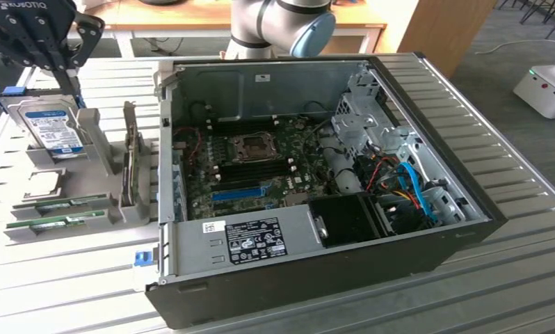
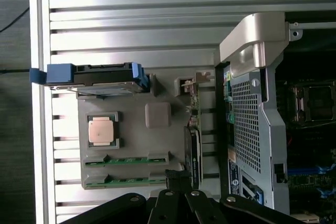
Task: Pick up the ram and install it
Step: 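Reach for the ram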
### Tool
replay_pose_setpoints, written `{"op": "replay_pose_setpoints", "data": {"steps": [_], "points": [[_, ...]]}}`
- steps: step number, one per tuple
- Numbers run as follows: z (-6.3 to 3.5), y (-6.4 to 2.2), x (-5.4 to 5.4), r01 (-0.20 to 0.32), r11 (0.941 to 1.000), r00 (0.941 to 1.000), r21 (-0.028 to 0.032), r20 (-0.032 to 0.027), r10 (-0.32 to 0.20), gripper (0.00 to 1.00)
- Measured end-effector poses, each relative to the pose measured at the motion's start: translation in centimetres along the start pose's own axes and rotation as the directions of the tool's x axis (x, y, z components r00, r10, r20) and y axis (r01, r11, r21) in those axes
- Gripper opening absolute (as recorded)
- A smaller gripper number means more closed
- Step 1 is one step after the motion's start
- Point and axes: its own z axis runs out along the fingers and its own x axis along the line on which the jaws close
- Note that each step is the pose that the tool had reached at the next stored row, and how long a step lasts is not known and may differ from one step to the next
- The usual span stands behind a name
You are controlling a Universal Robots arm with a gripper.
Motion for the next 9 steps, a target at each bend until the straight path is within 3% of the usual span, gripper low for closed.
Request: {"op": "replay_pose_setpoints", "data": {"steps": [9], "points": [[0.00, -0.05, 0.87, 0.000, 1.0000, 1.0000, 0.0000, 0.0000, 0.000, 0.11]]}}
